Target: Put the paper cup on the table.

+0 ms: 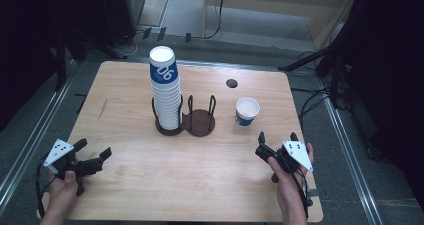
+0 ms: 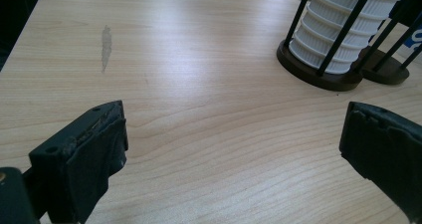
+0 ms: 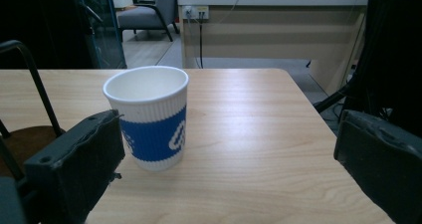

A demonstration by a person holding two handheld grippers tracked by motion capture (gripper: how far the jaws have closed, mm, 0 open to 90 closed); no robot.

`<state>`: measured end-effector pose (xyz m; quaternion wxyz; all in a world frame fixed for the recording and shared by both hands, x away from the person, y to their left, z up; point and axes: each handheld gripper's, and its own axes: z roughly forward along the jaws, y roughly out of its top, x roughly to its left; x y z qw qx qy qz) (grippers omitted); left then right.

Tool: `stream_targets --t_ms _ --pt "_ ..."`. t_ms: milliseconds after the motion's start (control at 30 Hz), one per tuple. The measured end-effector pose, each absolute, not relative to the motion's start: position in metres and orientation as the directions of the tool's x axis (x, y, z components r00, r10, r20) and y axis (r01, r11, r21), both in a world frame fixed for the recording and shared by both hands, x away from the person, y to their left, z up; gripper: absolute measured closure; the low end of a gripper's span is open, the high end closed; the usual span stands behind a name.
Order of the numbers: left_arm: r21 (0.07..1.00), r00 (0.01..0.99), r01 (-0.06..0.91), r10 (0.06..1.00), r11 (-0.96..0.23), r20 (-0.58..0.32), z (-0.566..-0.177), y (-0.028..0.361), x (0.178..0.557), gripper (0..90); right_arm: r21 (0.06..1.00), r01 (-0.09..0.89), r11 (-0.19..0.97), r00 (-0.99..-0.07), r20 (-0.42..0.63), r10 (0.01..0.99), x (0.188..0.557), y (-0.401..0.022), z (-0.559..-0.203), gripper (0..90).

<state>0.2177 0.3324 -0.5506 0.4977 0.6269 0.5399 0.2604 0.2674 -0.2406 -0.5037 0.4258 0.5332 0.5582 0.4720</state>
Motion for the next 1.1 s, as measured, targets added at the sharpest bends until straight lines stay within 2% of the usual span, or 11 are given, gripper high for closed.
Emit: stream_targets --t_ms 1100 --pt "0.904 0.276 0.423 0.943 0.055 -0.187 -0.551 0.330 0.217 0.0 0.970 0.230 -0.073 0.067 0.059 0.996 0.216 -0.318 -0.540 0.0"
